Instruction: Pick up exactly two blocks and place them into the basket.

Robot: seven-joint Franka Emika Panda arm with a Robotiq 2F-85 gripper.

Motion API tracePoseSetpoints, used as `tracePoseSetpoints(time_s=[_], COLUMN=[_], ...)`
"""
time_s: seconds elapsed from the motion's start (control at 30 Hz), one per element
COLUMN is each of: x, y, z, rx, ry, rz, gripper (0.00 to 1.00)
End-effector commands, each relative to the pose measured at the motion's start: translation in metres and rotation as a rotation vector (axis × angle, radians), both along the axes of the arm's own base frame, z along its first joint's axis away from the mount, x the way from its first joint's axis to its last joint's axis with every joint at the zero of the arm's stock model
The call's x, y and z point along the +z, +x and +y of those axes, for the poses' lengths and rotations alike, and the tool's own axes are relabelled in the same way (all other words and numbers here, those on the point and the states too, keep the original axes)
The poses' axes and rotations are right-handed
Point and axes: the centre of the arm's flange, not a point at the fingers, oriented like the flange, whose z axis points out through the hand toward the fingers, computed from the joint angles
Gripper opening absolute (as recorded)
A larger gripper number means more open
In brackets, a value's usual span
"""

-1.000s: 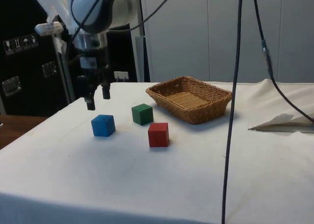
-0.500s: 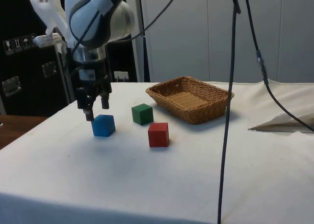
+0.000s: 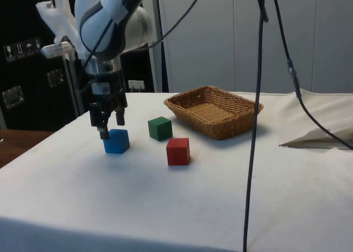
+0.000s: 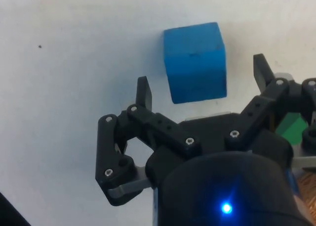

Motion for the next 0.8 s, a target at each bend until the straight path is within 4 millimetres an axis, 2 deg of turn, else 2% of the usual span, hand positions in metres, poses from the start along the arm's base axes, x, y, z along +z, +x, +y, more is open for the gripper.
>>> tracePoseSetpoints(time_s=[0.0,0.2,0.6,0.67,0.77], x=[-0.003,-0.014,-0.016,-0.016,-0.016], y=[0.003,0.008,0.008,0.008,0.008], z=[0.004,0.005,0.005,0.005,0.005], rx=[-0.001,0.0,0.001,0.002,0.002], ry=[0.005,0.006,-0.004,-0.004,-0.004], rz=[-0.006,-0.005,-0.001,-0.001,-0.001], gripper=[1.0,1.0,1.0,0.89,0.57])
